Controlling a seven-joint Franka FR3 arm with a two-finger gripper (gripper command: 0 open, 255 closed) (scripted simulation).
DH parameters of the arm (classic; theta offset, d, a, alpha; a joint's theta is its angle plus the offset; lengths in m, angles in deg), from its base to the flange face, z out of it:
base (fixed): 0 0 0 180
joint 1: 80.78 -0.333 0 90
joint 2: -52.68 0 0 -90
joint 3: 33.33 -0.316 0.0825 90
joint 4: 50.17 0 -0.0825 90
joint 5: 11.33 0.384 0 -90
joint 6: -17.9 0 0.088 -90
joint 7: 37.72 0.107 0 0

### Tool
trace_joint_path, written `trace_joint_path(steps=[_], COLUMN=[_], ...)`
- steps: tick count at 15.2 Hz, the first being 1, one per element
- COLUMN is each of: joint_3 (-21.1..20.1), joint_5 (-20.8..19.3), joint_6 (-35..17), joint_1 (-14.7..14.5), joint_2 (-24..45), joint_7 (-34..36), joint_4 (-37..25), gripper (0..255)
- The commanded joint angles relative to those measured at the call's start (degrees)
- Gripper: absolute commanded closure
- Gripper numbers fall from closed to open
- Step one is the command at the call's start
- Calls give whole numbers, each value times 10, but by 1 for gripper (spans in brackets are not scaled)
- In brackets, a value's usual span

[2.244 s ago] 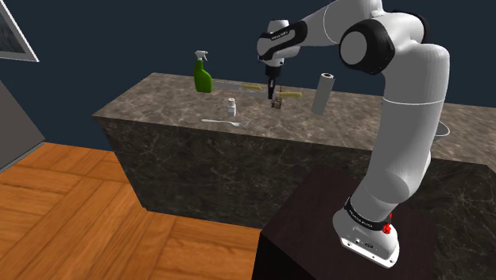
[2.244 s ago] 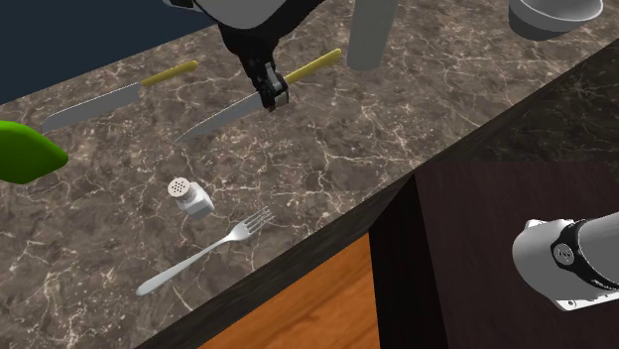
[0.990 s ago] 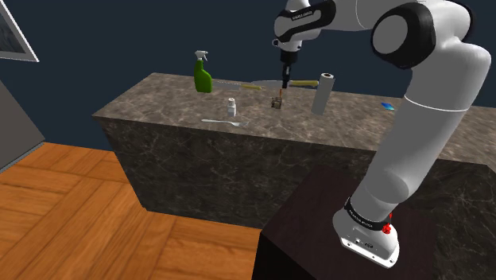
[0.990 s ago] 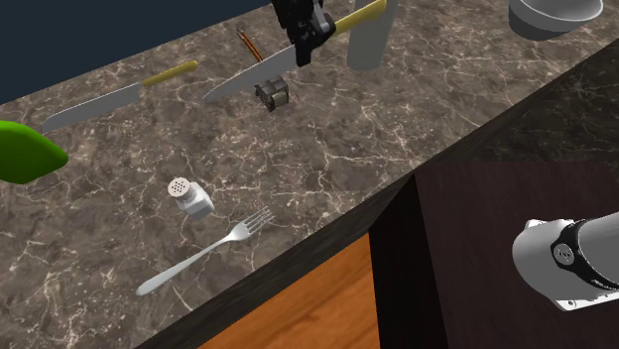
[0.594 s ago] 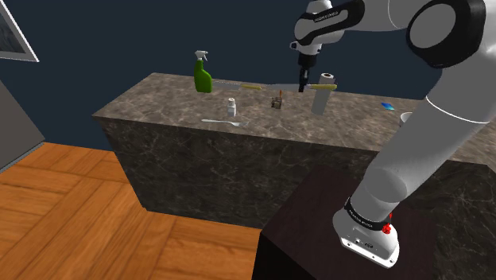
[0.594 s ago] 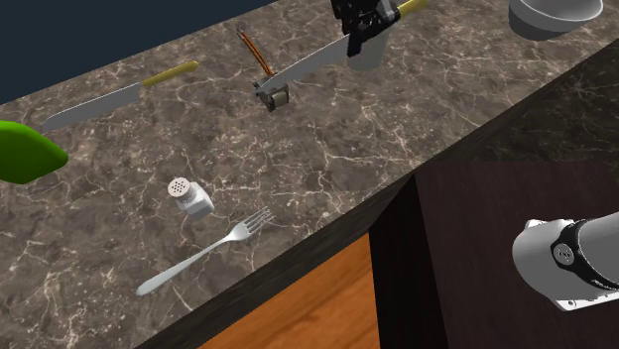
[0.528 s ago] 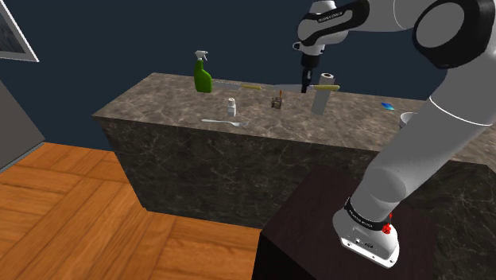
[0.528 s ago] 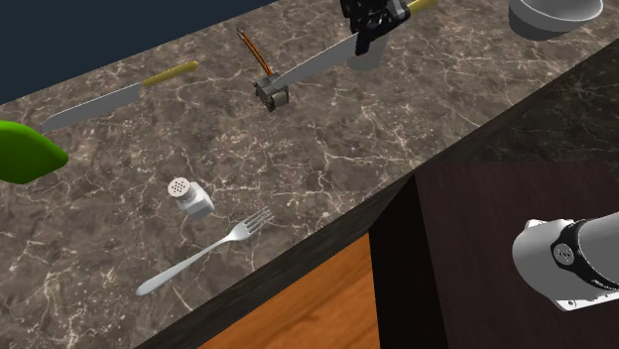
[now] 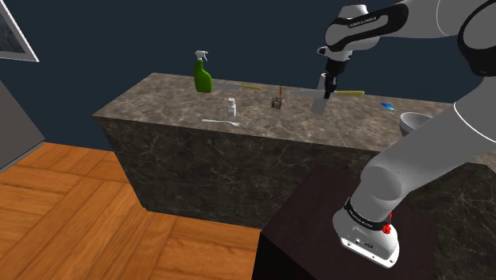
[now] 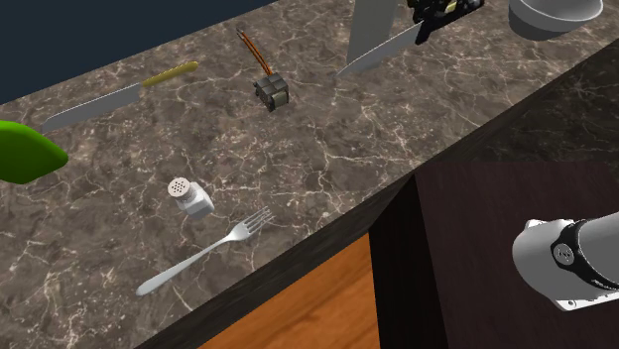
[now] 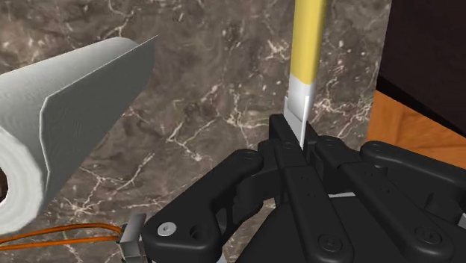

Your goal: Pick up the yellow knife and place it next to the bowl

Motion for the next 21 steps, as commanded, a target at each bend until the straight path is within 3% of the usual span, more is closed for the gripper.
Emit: trace_joint_path(steps=[1, 11, 21], joint_3=[8, 67, 152], joint_5=[-16, -97, -174], joint_6=[9, 40, 72], joint_1=[14, 96, 173], joint_2=[-30, -150, -215], joint_7=[-13, -105, -227], joint_4=[18, 89, 93], gripper=[255, 255, 255])
